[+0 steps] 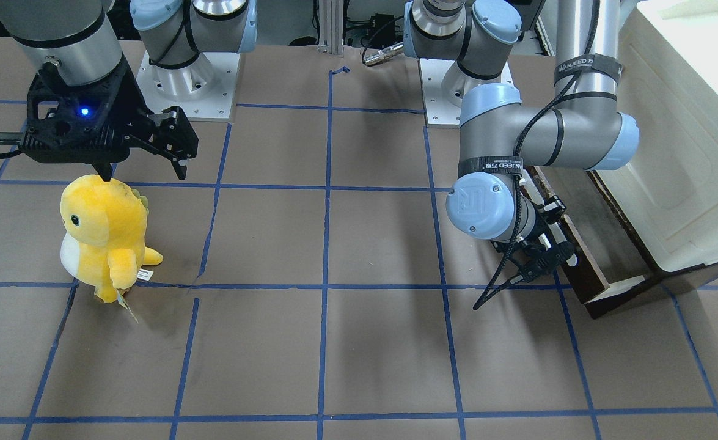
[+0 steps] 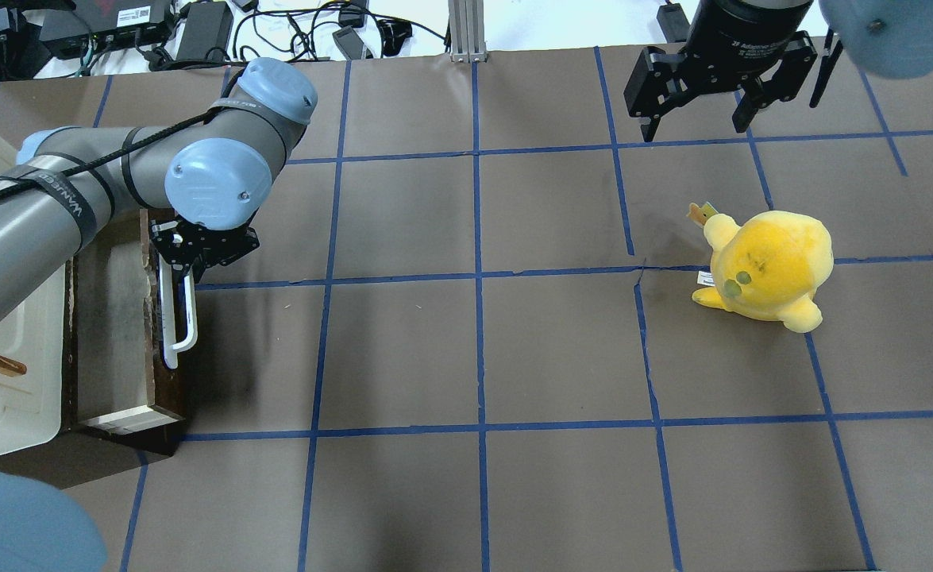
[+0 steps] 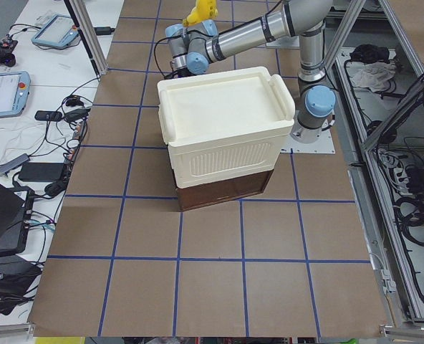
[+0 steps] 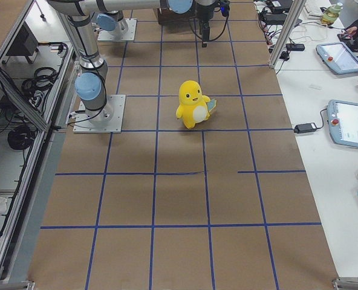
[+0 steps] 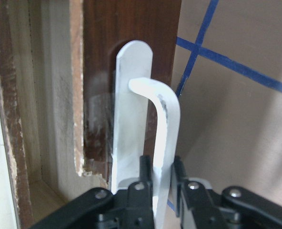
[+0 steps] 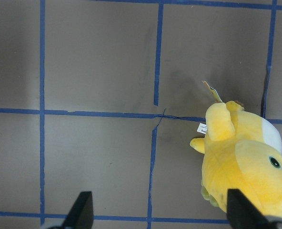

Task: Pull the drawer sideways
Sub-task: 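Keep pulling the drawer farther out with the left gripper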

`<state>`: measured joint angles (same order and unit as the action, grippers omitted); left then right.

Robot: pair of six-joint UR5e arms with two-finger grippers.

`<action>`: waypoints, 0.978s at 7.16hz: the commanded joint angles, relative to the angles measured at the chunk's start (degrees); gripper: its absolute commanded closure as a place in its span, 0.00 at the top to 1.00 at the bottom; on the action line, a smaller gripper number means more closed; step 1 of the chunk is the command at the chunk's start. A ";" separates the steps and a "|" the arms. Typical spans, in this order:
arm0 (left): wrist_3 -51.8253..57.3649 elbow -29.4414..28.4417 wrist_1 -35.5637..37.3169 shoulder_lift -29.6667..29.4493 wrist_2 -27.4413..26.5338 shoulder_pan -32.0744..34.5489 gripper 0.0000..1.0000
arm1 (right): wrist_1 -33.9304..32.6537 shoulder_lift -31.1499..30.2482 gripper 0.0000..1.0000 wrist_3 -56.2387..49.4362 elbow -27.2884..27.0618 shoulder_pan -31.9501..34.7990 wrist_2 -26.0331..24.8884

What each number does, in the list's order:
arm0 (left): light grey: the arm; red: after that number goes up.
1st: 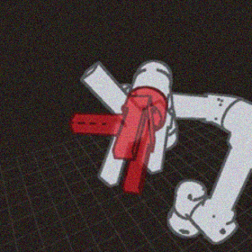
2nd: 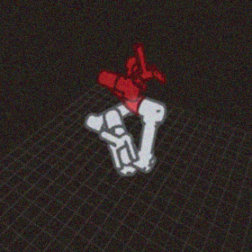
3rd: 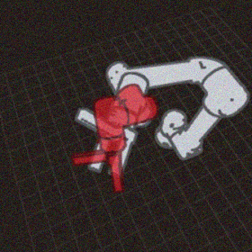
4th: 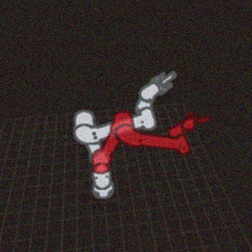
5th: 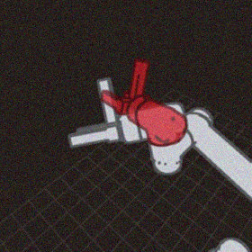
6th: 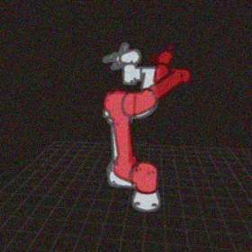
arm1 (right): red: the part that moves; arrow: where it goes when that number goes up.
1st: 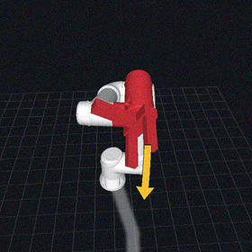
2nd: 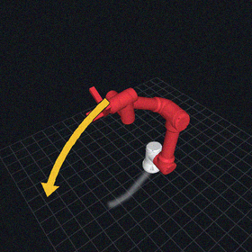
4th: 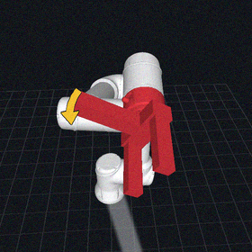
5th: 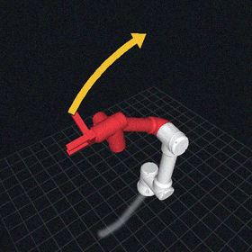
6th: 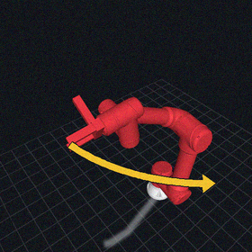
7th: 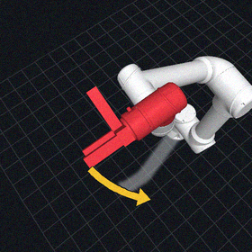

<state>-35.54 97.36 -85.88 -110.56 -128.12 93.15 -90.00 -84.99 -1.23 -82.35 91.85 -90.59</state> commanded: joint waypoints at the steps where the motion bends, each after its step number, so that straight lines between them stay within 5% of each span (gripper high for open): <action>1: -0.75 -0.33 -0.16 -0.18 0.15 0.80 0.00 | 0.00 0.00 1.00 0.00 0.00 0.00 0.07; 7: -2.25 -2.34 -1.74 -1.33 0.33 2.03 0.00 | 0.00 0.00 1.00 0.00 0.00 0.00 -0.02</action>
<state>-37.74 95.66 -86.97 -111.84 -127.76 95.14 -90.00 -84.99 -1.23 -82.35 91.84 -90.61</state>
